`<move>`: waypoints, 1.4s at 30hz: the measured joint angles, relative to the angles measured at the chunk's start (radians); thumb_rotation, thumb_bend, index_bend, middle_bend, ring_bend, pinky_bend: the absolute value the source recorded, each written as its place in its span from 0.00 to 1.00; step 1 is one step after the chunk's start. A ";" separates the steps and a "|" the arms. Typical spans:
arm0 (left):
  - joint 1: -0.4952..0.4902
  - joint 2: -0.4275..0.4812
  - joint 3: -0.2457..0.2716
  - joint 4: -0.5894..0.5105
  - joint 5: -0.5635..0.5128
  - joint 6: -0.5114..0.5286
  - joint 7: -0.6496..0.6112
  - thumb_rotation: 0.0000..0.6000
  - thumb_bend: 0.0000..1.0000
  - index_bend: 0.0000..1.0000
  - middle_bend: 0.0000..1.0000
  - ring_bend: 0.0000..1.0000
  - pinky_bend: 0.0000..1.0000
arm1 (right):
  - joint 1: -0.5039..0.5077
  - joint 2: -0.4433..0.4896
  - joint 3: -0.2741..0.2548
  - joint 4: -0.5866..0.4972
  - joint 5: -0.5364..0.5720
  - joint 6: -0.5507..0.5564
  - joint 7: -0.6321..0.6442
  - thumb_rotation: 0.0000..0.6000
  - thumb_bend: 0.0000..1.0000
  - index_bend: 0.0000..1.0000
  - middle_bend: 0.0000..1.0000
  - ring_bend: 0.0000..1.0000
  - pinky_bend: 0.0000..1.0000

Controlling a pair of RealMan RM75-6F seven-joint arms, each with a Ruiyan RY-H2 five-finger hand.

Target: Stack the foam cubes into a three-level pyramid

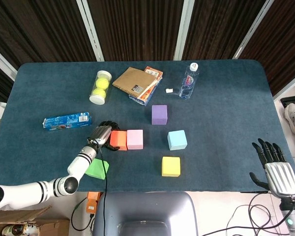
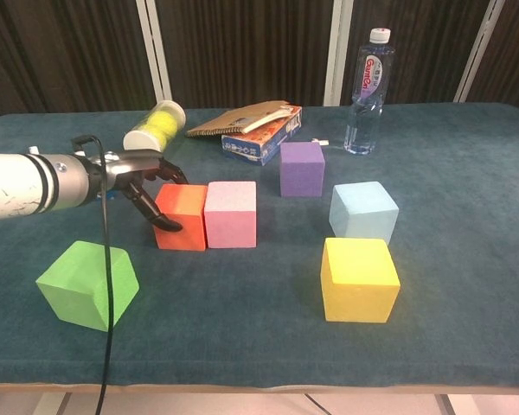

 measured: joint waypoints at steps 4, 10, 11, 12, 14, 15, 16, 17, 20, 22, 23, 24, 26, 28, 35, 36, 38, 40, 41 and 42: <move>0.000 -0.002 0.002 0.004 0.003 0.005 0.000 0.98 0.20 0.36 0.17 0.06 0.05 | -0.001 0.000 0.000 -0.001 -0.001 0.001 -0.001 1.00 0.21 0.00 0.00 0.00 0.00; 0.000 -0.009 0.004 0.011 0.013 0.017 0.000 0.97 0.19 0.35 0.17 0.06 0.05 | -0.001 0.001 -0.001 -0.001 -0.001 0.000 -0.002 1.00 0.21 0.00 0.00 0.00 0.00; 0.000 -0.009 0.005 0.011 0.014 0.017 0.002 0.97 0.18 0.35 0.17 0.06 0.05 | -0.001 0.001 -0.001 -0.001 -0.001 0.001 -0.002 1.00 0.21 0.00 0.00 0.00 0.00; 0.000 -0.008 0.006 0.011 0.014 0.018 0.004 0.98 0.17 0.34 0.17 0.06 0.05 | -0.002 0.001 0.000 -0.001 -0.001 0.001 -0.001 1.00 0.21 0.00 0.00 0.00 0.00; -0.001 -0.008 0.009 0.011 0.013 0.022 0.011 0.98 0.13 0.32 0.17 0.06 0.05 | -0.002 0.001 0.000 -0.002 0.000 0.001 -0.001 1.00 0.21 0.00 0.00 0.00 0.00; -0.001 -0.007 0.010 0.011 0.012 0.025 0.015 0.99 0.11 0.31 0.17 0.06 0.05 | -0.002 0.001 0.000 -0.002 0.000 0.002 -0.001 1.00 0.21 0.00 0.00 0.00 0.00; -0.002 -0.007 0.011 0.010 0.010 0.028 0.019 1.00 0.09 0.30 0.17 0.06 0.05 | -0.002 0.001 0.000 -0.002 -0.001 0.002 -0.001 1.00 0.21 0.00 0.00 0.00 0.00; -0.003 -0.007 0.013 0.009 0.008 0.032 0.025 1.00 0.07 0.29 0.17 0.06 0.05 | -0.002 0.001 0.000 -0.002 -0.001 0.002 -0.001 1.00 0.21 0.00 0.00 0.00 0.00; -0.005 -0.007 0.015 0.004 0.004 0.044 0.038 1.00 0.02 0.27 0.17 0.06 0.05 | -0.002 0.002 0.000 -0.002 -0.001 0.002 0.000 1.00 0.21 0.00 0.00 0.00 0.00; -0.006 -0.007 0.015 -0.001 0.003 0.051 0.043 1.00 0.01 0.27 0.17 0.06 0.05 | -0.002 0.002 0.000 -0.002 0.000 0.002 0.000 1.00 0.21 0.00 0.00 0.00 0.00; -0.006 -0.005 0.014 -0.007 0.002 0.053 0.045 1.00 0.00 0.27 0.17 0.06 0.05 | -0.002 0.003 0.000 -0.002 0.000 0.002 0.000 1.00 0.21 0.00 0.00 0.00 0.00; -0.006 -0.002 0.014 -0.012 0.002 0.055 0.046 1.00 0.00 0.26 0.17 0.06 0.05 | -0.003 0.003 0.000 -0.002 0.000 0.002 0.000 1.00 0.21 0.00 0.00 0.00 0.00; -0.004 0.010 0.014 -0.032 0.005 0.063 0.051 1.00 0.00 0.25 0.16 0.06 0.05 | -0.003 0.003 0.000 -0.002 -0.002 0.004 0.002 1.00 0.21 0.00 0.00 0.00 0.00; -0.001 0.029 0.016 -0.062 0.012 0.076 0.058 1.00 0.00 0.24 0.15 0.06 0.05 | -0.005 0.004 0.000 -0.001 -0.003 0.008 0.005 1.00 0.21 0.00 0.00 0.00 0.00; 0.067 0.206 0.057 -0.310 0.112 0.220 0.100 0.98 0.00 0.21 0.13 0.04 0.05 | 0.002 0.000 -0.005 0.006 -0.014 -0.006 0.011 1.00 0.21 0.00 0.00 0.00 0.00; 0.085 0.241 0.068 -0.350 0.137 0.250 0.106 0.98 0.00 0.21 0.12 0.04 0.05 | 0.005 -0.002 -0.006 0.007 -0.016 -0.012 0.013 1.00 0.21 0.00 0.00 0.00 0.00; 0.136 0.325 0.100 -0.436 0.210 0.329 0.115 1.00 0.00 0.20 0.12 0.03 0.05 | 0.019 -0.008 -0.006 0.008 -0.023 -0.030 0.014 1.00 0.21 0.00 0.00 0.00 0.00; 0.189 0.388 0.134 -0.482 0.286 0.404 0.118 1.00 0.00 0.20 0.11 0.03 0.05 | 0.038 -0.014 -0.001 0.006 -0.027 -0.050 0.013 1.00 0.21 0.00 0.00 0.00 0.00; 0.229 0.418 0.159 -0.499 0.342 0.455 0.117 1.00 0.00 0.20 0.11 0.03 0.05 | 0.053 -0.017 0.005 0.002 -0.026 -0.068 0.012 1.00 0.21 0.00 0.00 0.00 0.00; 0.261 0.436 0.179 -0.506 0.384 0.493 0.114 1.00 0.00 0.20 0.11 0.03 0.05 | 0.066 -0.019 0.010 -0.002 -0.023 -0.084 0.010 1.00 0.21 0.00 0.00 0.00 0.00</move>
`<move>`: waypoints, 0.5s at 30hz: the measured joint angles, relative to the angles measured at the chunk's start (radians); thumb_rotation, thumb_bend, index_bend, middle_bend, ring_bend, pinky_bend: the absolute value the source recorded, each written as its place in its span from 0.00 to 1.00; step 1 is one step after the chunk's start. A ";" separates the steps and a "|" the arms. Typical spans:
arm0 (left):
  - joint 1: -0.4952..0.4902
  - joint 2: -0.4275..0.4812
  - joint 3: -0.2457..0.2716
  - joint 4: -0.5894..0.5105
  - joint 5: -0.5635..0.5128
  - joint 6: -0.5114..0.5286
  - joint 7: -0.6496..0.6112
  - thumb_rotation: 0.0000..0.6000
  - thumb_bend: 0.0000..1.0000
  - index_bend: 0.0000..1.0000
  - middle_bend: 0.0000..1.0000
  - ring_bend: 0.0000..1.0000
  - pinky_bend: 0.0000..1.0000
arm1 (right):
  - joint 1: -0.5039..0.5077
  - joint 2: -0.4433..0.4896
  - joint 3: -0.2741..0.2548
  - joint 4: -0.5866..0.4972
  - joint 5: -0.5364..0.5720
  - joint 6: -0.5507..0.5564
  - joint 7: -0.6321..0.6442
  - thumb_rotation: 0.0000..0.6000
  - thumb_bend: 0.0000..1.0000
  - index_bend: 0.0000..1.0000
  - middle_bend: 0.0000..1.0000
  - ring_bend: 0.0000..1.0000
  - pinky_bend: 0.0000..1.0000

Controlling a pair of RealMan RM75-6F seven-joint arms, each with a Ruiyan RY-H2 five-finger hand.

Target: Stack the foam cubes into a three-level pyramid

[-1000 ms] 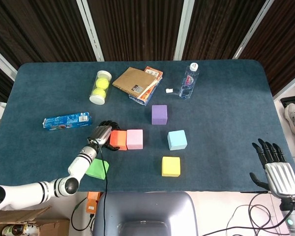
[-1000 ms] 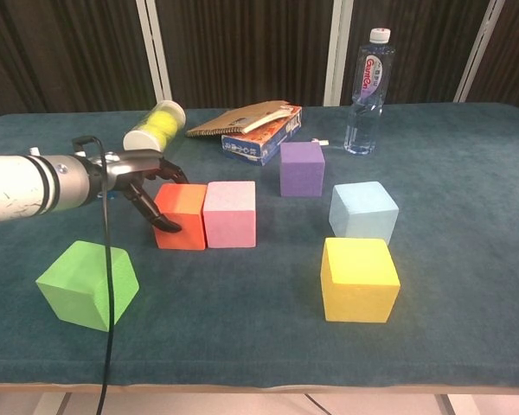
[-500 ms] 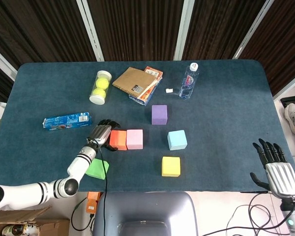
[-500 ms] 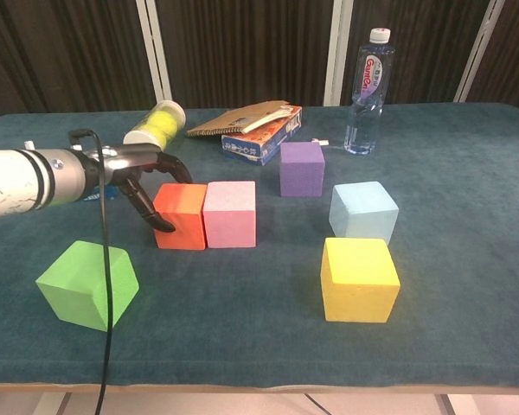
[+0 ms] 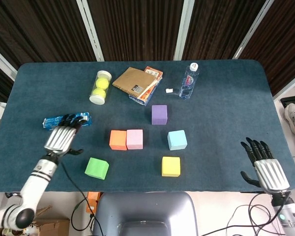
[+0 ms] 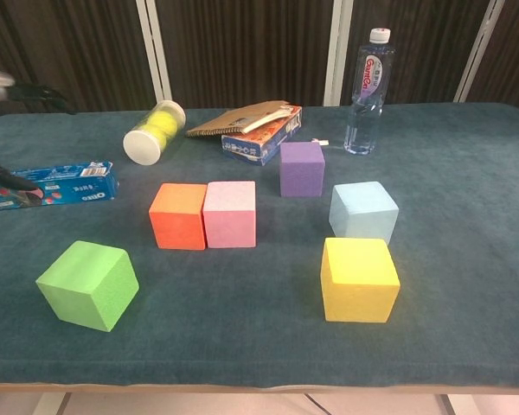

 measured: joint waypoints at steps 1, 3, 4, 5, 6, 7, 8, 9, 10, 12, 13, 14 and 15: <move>0.035 0.015 0.020 -0.004 0.042 0.037 -0.005 1.00 0.00 0.20 0.11 0.03 0.05 | 0.014 -0.001 0.007 -0.006 0.006 -0.019 -0.003 1.00 0.21 0.00 0.00 0.00 0.00; 0.120 0.042 0.067 0.000 0.136 0.114 -0.024 1.00 0.00 0.20 0.11 0.03 0.05 | 0.052 -0.002 0.028 -0.024 0.033 -0.078 -0.013 1.00 0.21 0.00 0.00 0.00 0.00; 0.155 0.050 0.085 0.008 0.170 0.142 -0.038 1.00 0.01 0.20 0.11 0.03 0.05 | 0.071 -0.003 0.039 -0.033 0.052 -0.108 -0.020 1.00 0.21 0.00 0.00 0.00 0.00; 0.189 0.058 0.102 0.018 0.200 0.167 -0.055 1.00 0.01 0.20 0.11 0.03 0.05 | 0.092 -0.003 0.052 -0.043 0.075 -0.141 -0.029 1.00 0.21 0.00 0.00 0.00 0.00; 0.227 0.067 0.124 0.035 0.231 0.191 -0.079 1.00 0.01 0.20 0.11 0.03 0.05 | 0.128 -0.005 0.074 -0.058 0.118 -0.194 -0.045 1.00 0.21 0.00 0.00 0.00 0.00; 0.247 0.073 0.138 0.048 0.247 0.205 -0.095 1.00 0.00 0.19 0.11 0.03 0.05 | 0.142 -0.005 0.083 -0.064 0.135 -0.212 -0.052 1.00 0.21 0.00 0.00 0.00 0.00; 0.264 0.079 0.150 0.064 0.264 0.218 -0.112 1.00 0.00 0.19 0.11 0.03 0.05 | 0.168 -0.006 0.099 -0.075 0.166 -0.242 -0.067 1.00 0.21 0.00 0.00 0.00 0.00; 0.272 0.080 0.153 0.073 0.271 0.223 -0.120 1.00 0.01 0.19 0.11 0.03 0.05 | 0.184 -0.008 0.109 -0.081 0.186 -0.260 -0.078 1.00 0.21 0.00 0.00 0.00 0.00; 0.278 0.081 0.154 0.080 0.274 0.228 -0.126 1.00 0.01 0.19 0.11 0.03 0.05 | 0.198 -0.013 0.120 -0.085 0.204 -0.276 -0.087 1.00 0.21 0.00 0.00 0.00 0.00; 0.304 0.084 0.154 0.105 0.279 0.247 -0.149 1.00 0.01 0.19 0.11 0.03 0.05 | 0.239 -0.030 0.150 -0.090 0.248 -0.324 -0.109 1.00 0.21 0.00 0.00 0.00 0.00; 0.317 0.085 0.152 0.120 0.284 0.258 -0.167 1.00 0.01 0.19 0.11 0.03 0.05 | 0.264 -0.039 0.163 -0.090 0.273 -0.350 -0.124 1.00 0.21 0.00 0.00 0.00 0.00; 0.336 0.086 0.150 0.142 0.293 0.271 -0.193 1.00 0.01 0.19 0.11 0.03 0.05 | 0.303 -0.052 0.179 -0.090 0.320 -0.383 -0.149 1.00 0.21 0.00 0.00 0.00 0.00; 0.352 0.087 0.147 0.159 0.300 0.279 -0.214 1.00 0.01 0.19 0.11 0.03 0.05 | 0.334 -0.064 0.190 -0.089 0.366 -0.405 -0.168 1.00 0.21 0.00 0.00 0.00 0.00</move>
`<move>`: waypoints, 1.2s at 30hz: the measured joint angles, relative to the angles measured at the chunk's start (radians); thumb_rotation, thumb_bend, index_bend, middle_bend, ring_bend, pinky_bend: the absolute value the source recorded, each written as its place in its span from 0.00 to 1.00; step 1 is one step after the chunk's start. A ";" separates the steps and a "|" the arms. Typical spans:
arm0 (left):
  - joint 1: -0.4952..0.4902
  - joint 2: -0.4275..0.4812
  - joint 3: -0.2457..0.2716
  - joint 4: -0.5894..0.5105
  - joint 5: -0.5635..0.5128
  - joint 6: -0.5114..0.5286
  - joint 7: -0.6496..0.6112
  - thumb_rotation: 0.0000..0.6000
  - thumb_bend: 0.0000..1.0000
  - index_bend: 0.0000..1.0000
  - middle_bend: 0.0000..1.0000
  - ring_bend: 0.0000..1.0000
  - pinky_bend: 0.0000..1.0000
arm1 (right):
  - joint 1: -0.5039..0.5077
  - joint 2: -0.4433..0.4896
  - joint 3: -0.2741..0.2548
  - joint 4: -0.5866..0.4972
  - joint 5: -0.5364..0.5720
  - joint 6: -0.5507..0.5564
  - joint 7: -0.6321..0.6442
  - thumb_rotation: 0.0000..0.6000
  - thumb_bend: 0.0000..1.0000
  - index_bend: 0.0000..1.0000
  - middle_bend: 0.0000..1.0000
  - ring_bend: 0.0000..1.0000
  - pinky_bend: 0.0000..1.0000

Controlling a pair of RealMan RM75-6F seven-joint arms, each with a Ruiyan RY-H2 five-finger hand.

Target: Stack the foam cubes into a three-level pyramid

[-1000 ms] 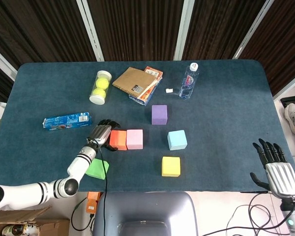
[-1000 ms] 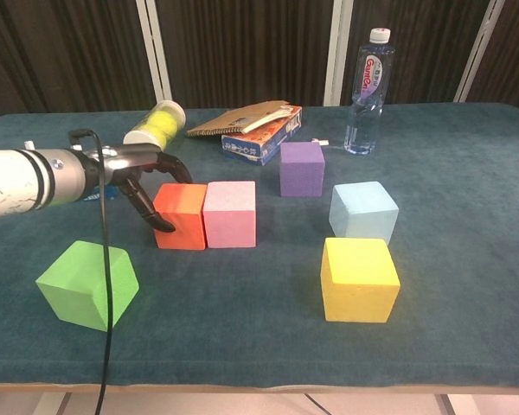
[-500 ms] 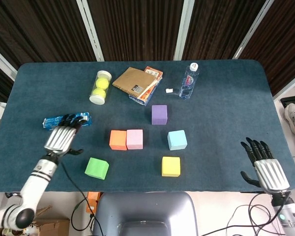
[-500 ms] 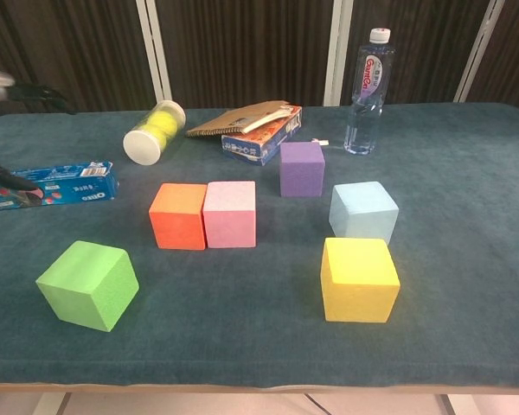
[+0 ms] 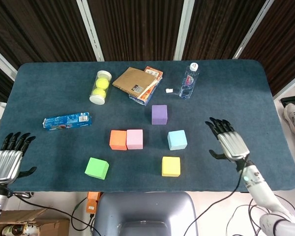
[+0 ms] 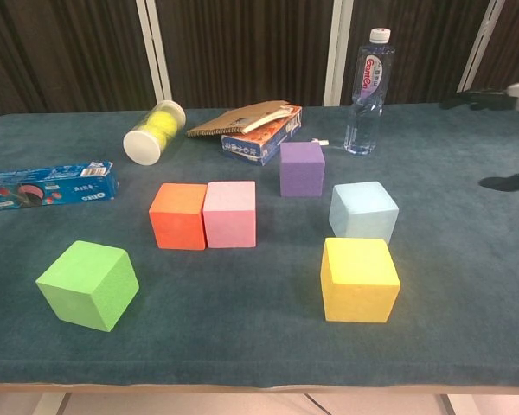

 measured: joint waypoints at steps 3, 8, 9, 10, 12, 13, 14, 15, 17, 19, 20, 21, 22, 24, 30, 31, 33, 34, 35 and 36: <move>0.045 0.002 -0.014 0.048 0.021 0.017 -0.052 1.00 0.01 0.19 0.11 0.03 0.05 | 0.118 -0.047 0.032 0.012 0.195 -0.062 -0.070 1.00 0.21 0.01 0.00 0.00 0.00; 0.074 -0.002 -0.039 0.093 0.033 0.000 -0.092 1.00 0.01 0.19 0.11 0.03 0.05 | 0.350 -0.158 0.068 0.065 0.581 -0.133 -0.187 1.00 0.21 0.02 0.00 0.00 0.00; 0.077 -0.003 -0.043 0.099 0.035 -0.004 -0.094 1.00 0.01 0.19 0.11 0.03 0.05 | 0.396 -0.181 0.072 0.079 0.643 -0.142 -0.206 1.00 0.21 0.03 0.00 0.00 0.00; 0.080 -0.004 -0.047 0.105 0.038 -0.006 -0.095 1.00 0.01 0.19 0.11 0.03 0.05 | 0.443 -0.205 0.076 0.095 0.701 -0.150 -0.226 1.00 0.21 0.03 0.00 0.00 0.00; 0.088 -0.009 -0.058 0.118 0.045 -0.008 -0.092 1.00 0.01 0.19 0.11 0.03 0.05 | 0.546 -0.261 0.083 0.130 0.810 -0.166 -0.268 1.00 0.21 0.03 0.00 0.00 0.00; 0.091 -0.011 -0.062 0.122 0.047 -0.009 -0.089 1.00 0.01 0.19 0.11 0.03 0.05 | 0.584 -0.285 0.085 0.145 0.845 -0.172 -0.284 1.00 0.21 0.03 0.00 0.00 0.00; 0.094 -0.013 -0.068 0.126 0.049 -0.011 -0.084 1.00 0.01 0.19 0.11 0.03 0.05 | 0.627 -0.314 0.086 0.163 0.883 -0.179 -0.303 1.00 0.21 0.03 0.00 0.00 0.00; 0.095 -0.014 -0.071 0.128 0.049 -0.013 -0.079 1.00 0.01 0.19 0.11 0.03 0.05 | 0.653 -0.333 0.087 0.175 0.905 -0.184 -0.315 1.00 0.21 0.04 0.00 0.00 0.00; 0.099 -0.017 -0.082 0.133 0.048 -0.017 -0.065 1.00 0.01 0.19 0.11 0.03 0.05 | 0.698 -0.366 0.083 0.202 0.947 -0.191 -0.337 1.00 0.21 0.04 0.00 0.00 0.00; 0.102 -0.020 -0.093 0.135 0.046 -0.023 -0.057 1.00 0.01 0.19 0.11 0.03 0.05 | 0.726 -0.390 0.075 0.220 0.970 -0.190 -0.352 1.00 0.21 0.04 0.00 0.00 0.00; 0.104 -0.022 -0.098 0.136 0.046 -0.028 -0.057 1.00 0.01 0.19 0.11 0.03 0.05 | 0.743 -0.406 0.068 0.232 0.979 -0.185 -0.361 1.00 0.21 0.04 0.00 0.00 0.00; 0.106 -0.023 -0.102 0.136 0.047 -0.031 -0.056 1.00 0.01 0.19 0.11 0.03 0.05 | 0.753 -0.419 0.063 0.241 0.985 -0.179 -0.368 1.00 0.21 0.04 0.00 0.00 0.00; 0.108 -0.024 -0.105 0.137 0.049 -0.033 -0.055 1.00 0.01 0.19 0.11 0.03 0.05 | 0.763 -0.431 0.058 0.250 0.992 -0.173 -0.374 1.00 0.21 0.04 0.00 0.00 0.00; 0.113 -0.027 -0.111 0.138 0.054 -0.037 -0.052 1.00 0.01 0.19 0.11 0.03 0.05 | 0.783 -0.455 0.048 0.272 1.011 -0.161 -0.385 1.00 0.21 0.04 0.00 0.00 0.00; 0.123 -0.025 -0.123 0.137 0.061 -0.055 -0.046 1.00 0.01 0.19 0.11 0.03 0.05 | 0.807 -0.489 0.028 0.312 1.038 -0.137 -0.402 1.00 0.21 0.05 0.00 0.00 0.00; 0.124 -0.025 -0.125 0.137 0.063 -0.058 -0.046 1.00 0.01 0.19 0.11 0.03 0.05 | 0.809 -0.492 0.026 0.316 1.041 -0.136 -0.404 1.00 0.20 0.06 0.00 0.00 0.00; 0.126 -0.025 -0.130 0.138 0.066 -0.065 -0.046 1.00 0.01 0.19 0.11 0.03 0.05 | 0.813 -0.500 0.023 0.325 1.045 -0.137 -0.406 1.00 0.20 0.08 0.00 0.00 0.00; 0.127 -0.026 -0.133 0.139 0.067 -0.068 -0.047 1.00 0.01 0.19 0.11 0.03 0.05 | 0.815 -0.503 0.023 0.329 1.047 -0.138 -0.406 1.00 0.20 0.09 0.00 0.00 0.00; 0.128 -0.027 -0.135 0.140 0.070 -0.071 -0.048 1.00 0.01 0.19 0.11 0.03 0.05 | 0.816 -0.508 0.023 0.336 1.048 -0.139 -0.406 1.00 0.20 0.10 0.00 0.00 0.00; 0.129 -0.027 -0.137 0.141 0.072 -0.073 -0.049 1.00 0.01 0.19 0.11 0.03 0.05 | 0.818 -0.512 0.023 0.341 1.048 -0.139 -0.405 1.00 0.20 0.11 0.00 0.00 0.00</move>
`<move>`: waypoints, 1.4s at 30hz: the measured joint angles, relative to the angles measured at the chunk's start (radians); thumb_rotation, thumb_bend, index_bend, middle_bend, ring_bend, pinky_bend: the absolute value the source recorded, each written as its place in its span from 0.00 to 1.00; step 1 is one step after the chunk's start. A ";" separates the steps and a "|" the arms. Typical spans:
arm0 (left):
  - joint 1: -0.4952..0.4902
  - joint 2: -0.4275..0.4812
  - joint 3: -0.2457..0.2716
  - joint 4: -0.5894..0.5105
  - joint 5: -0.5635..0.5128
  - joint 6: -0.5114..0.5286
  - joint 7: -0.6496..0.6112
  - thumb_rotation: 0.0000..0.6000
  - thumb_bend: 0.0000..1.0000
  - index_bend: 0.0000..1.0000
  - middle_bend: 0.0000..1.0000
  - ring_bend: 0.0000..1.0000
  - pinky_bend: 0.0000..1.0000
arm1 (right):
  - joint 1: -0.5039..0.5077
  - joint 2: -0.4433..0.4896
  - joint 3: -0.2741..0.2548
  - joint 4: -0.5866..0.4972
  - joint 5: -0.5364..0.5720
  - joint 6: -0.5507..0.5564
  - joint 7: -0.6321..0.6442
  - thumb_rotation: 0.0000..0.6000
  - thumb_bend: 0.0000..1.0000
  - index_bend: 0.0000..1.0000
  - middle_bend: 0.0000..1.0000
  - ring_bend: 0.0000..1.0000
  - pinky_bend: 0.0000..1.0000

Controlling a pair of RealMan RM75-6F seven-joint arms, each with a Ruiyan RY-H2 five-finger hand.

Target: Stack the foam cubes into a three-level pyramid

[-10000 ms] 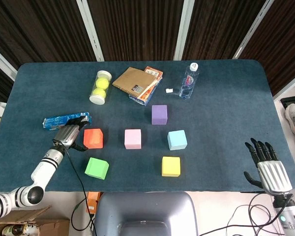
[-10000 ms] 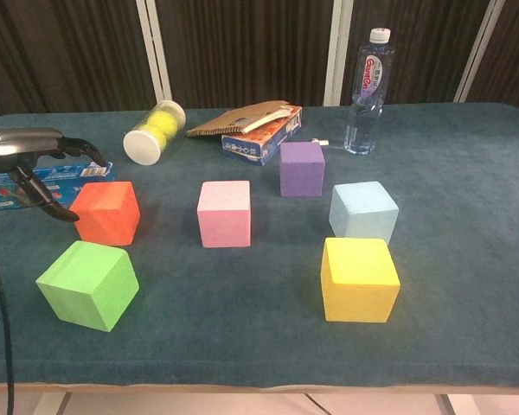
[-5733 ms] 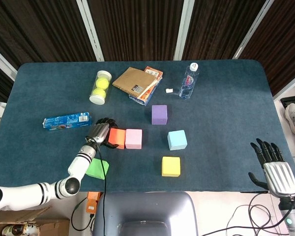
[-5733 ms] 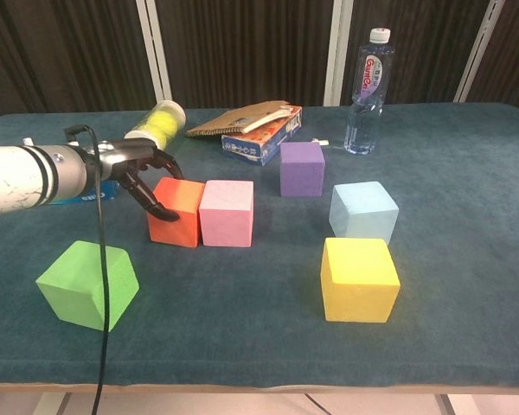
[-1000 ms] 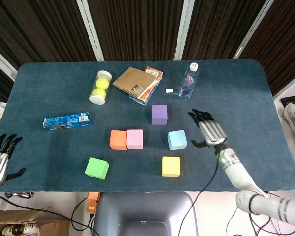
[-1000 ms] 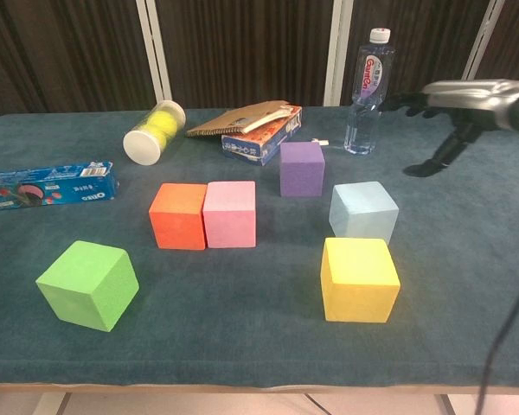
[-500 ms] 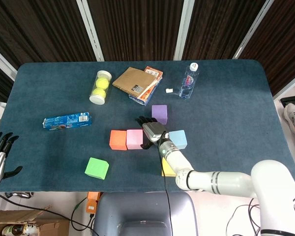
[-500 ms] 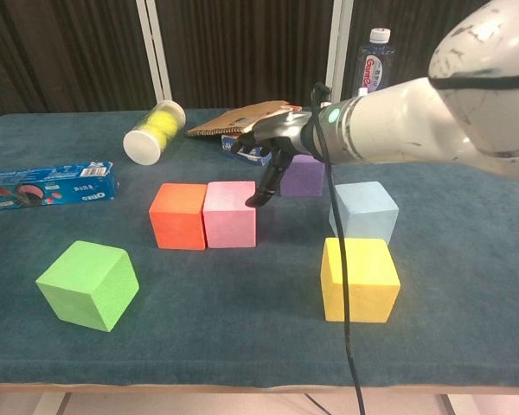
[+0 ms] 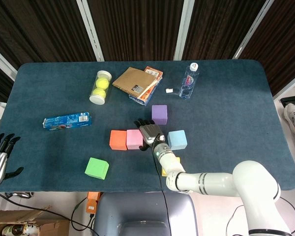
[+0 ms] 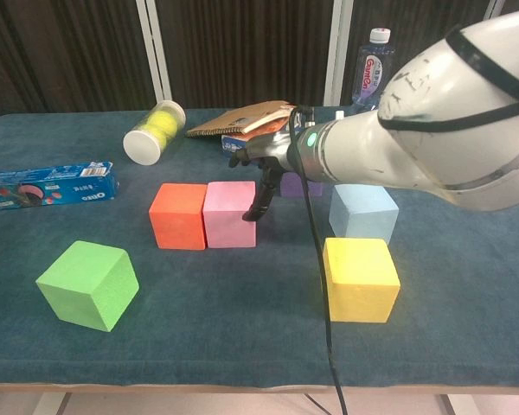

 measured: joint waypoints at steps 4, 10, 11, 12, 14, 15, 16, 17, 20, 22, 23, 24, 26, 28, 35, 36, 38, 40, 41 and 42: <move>0.004 -0.001 -0.006 0.003 0.003 -0.011 0.000 1.00 0.01 0.19 0.11 0.03 0.05 | 0.004 -0.021 0.004 0.026 0.000 0.000 0.007 1.00 0.21 0.17 0.00 0.00 0.00; 0.012 0.003 -0.016 0.001 0.004 -0.026 -0.001 1.00 0.01 0.19 0.11 0.03 0.05 | 0.009 -0.045 0.011 0.055 0.008 -0.004 0.012 1.00 0.21 0.25 0.00 0.00 0.00; 0.013 0.003 -0.018 0.001 0.006 -0.028 -0.002 1.00 0.01 0.19 0.11 0.03 0.05 | 0.010 -0.049 0.013 0.059 0.011 -0.007 0.012 1.00 0.21 0.25 0.00 0.00 0.00; 0.014 0.004 -0.019 0.001 0.007 -0.029 -0.003 1.00 0.01 0.19 0.11 0.03 0.05 | 0.011 -0.052 0.014 0.063 0.012 -0.008 0.012 1.00 0.21 0.26 0.00 0.00 0.00; 0.017 0.004 -0.021 0.001 0.010 -0.031 -0.005 1.00 0.01 0.19 0.11 0.03 0.05 | 0.013 -0.057 0.015 0.070 0.014 -0.009 0.012 1.00 0.20 0.27 0.00 0.00 0.00; 0.018 0.004 -0.022 0.002 0.011 -0.032 -0.005 1.00 0.01 0.19 0.11 0.03 0.05 | 0.013 -0.059 0.016 0.071 0.014 -0.007 0.012 1.00 0.20 0.29 0.00 0.00 0.00; 0.019 0.005 -0.023 0.002 0.012 -0.033 -0.006 1.00 0.01 0.19 0.11 0.03 0.05 | 0.013 -0.060 0.016 0.073 0.014 -0.003 0.012 1.00 0.20 0.30 0.00 0.00 0.00; 0.020 0.005 -0.024 0.003 0.012 -0.035 -0.007 1.00 0.01 0.19 0.11 0.03 0.05 | 0.013 -0.062 0.016 0.074 0.013 0.003 0.011 1.00 0.21 0.33 0.00 0.00 0.00; 0.023 0.007 -0.028 0.005 0.014 -0.040 -0.012 1.00 0.01 0.19 0.11 0.03 0.05 | 0.010 -0.070 0.019 0.077 0.013 0.027 0.011 1.00 0.21 0.39 0.00 0.00 0.00; 0.024 0.007 -0.030 0.004 0.015 -0.042 -0.016 1.00 0.01 0.19 0.11 0.03 0.05 | 0.008 -0.072 0.025 0.075 0.016 0.037 0.011 1.00 0.20 0.42 0.00 0.00 0.00; 0.025 0.008 -0.030 0.003 0.017 -0.044 -0.020 1.00 0.01 0.19 0.11 0.03 0.05 | 0.006 -0.072 0.030 0.073 0.019 0.040 0.011 1.00 0.20 0.43 0.00 0.00 0.00; 0.025 0.009 -0.031 0.002 0.018 -0.046 -0.024 1.00 0.01 0.19 0.11 0.03 0.05 | 0.005 -0.070 0.033 0.069 0.020 0.042 0.010 1.00 0.21 0.44 0.00 0.00 0.00; 0.027 0.012 -0.033 -0.002 0.021 -0.050 -0.026 1.00 0.01 0.19 0.11 0.03 0.05 | 0.003 -0.064 0.039 0.057 0.027 0.047 0.008 1.00 0.20 0.44 0.00 0.00 0.00; 0.028 0.014 -0.034 -0.005 0.023 -0.052 -0.023 1.00 0.01 0.19 0.11 0.03 0.05 | 0.002 -0.056 0.043 0.043 0.037 0.048 0.004 1.00 0.20 0.44 0.00 0.00 0.00; 0.032 0.017 -0.040 -0.009 0.029 -0.059 -0.025 1.00 0.01 0.19 0.11 0.03 0.05 | 0.000 -0.027 0.050 -0.008 0.089 0.062 -0.023 1.00 0.20 0.44 0.00 0.00 0.00; 0.033 0.017 -0.041 -0.009 0.029 -0.060 -0.027 1.00 0.01 0.19 0.11 0.03 0.05 | 0.001 -0.025 0.049 -0.012 0.096 0.067 -0.030 1.00 0.20 0.44 0.00 0.00 0.00; 0.034 0.018 -0.042 -0.008 0.031 -0.062 -0.029 1.00 0.01 0.19 0.11 0.03 0.05 | 0.003 -0.023 0.048 -0.018 0.105 0.075 -0.041 1.00 0.20 0.44 0.00 0.00 0.00; 0.035 0.018 -0.043 -0.008 0.032 -0.063 -0.028 1.00 0.01 0.19 0.11 0.03 0.05 | 0.005 -0.024 0.049 -0.018 0.110 0.076 -0.046 1.00 0.21 0.44 0.00 0.00 0.00; 0.037 0.018 -0.043 -0.008 0.034 -0.062 -0.027 1.00 0.01 0.19 0.11 0.03 0.05 | 0.006 -0.027 0.050 -0.016 0.109 0.075 -0.047 1.00 0.21 0.44 0.00 0.00 0.00; 0.037 0.018 -0.044 -0.009 0.034 -0.062 -0.027 1.00 0.01 0.19 0.11 0.03 0.05 | 0.006 -0.030 0.051 -0.013 0.108 0.074 -0.047 1.00 0.21 0.44 0.00 0.00 0.00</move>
